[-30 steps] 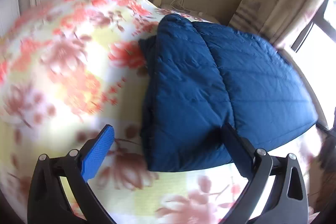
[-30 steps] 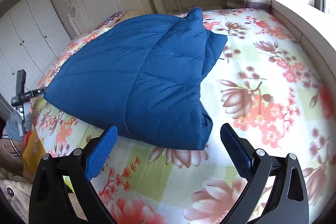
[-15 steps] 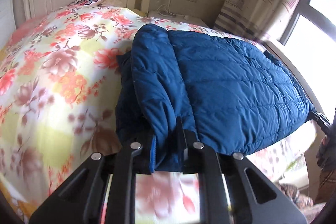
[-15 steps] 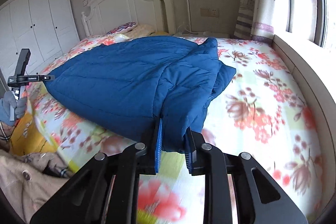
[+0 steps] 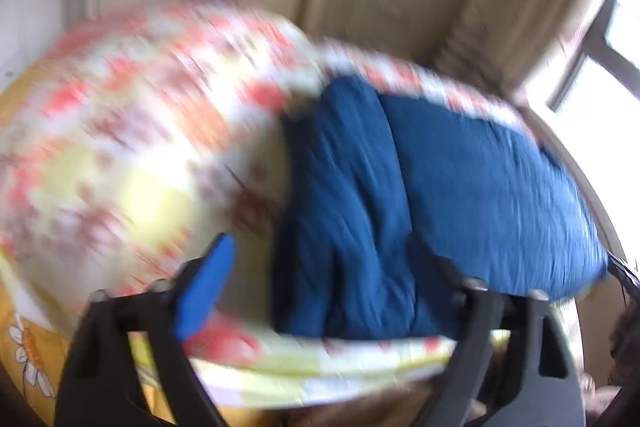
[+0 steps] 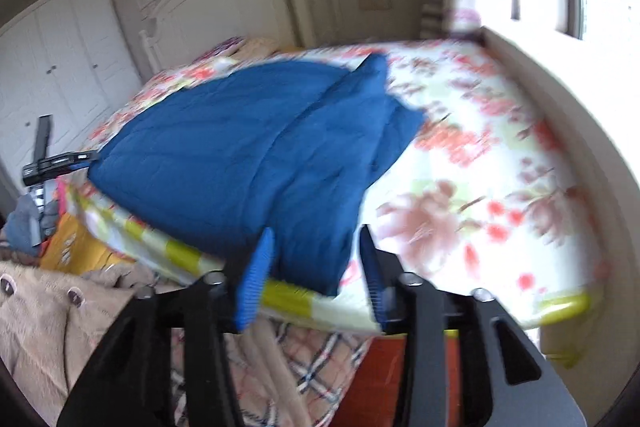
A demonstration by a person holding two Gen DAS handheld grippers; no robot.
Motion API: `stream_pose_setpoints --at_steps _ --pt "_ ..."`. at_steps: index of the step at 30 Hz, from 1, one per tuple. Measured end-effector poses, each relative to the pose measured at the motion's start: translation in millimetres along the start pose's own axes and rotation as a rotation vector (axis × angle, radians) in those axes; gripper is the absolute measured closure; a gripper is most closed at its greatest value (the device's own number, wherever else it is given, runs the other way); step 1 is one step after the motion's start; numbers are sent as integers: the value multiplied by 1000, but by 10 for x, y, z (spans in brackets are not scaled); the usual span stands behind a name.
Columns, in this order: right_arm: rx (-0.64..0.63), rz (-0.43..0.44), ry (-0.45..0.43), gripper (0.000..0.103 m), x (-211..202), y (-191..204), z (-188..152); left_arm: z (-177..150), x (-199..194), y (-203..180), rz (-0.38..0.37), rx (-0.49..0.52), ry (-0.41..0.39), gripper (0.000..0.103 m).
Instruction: Fold large clothes
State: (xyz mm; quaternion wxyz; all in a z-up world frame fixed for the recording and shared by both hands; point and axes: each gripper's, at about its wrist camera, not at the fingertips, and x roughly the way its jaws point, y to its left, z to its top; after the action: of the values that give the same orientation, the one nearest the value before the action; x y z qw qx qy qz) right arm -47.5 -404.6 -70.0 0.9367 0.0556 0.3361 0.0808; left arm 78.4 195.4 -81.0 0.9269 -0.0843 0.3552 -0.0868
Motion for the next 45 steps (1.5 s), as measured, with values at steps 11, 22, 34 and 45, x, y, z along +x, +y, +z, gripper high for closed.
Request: stream_pose_setpoints --at_steps 11,22,34,45 --pt "-151 49 -116 9 614 1054 1467 1064 254 -943 59 121 -78 2" --pt "-219 26 222 8 2336 1355 1227 784 1993 -1625 144 324 208 2" --pt "-165 -31 182 18 2172 1280 1425 701 2012 -1560 139 301 164 2" --pt "-279 -95 278 35 2881 1611 1654 741 1988 -1507 120 258 160 2"
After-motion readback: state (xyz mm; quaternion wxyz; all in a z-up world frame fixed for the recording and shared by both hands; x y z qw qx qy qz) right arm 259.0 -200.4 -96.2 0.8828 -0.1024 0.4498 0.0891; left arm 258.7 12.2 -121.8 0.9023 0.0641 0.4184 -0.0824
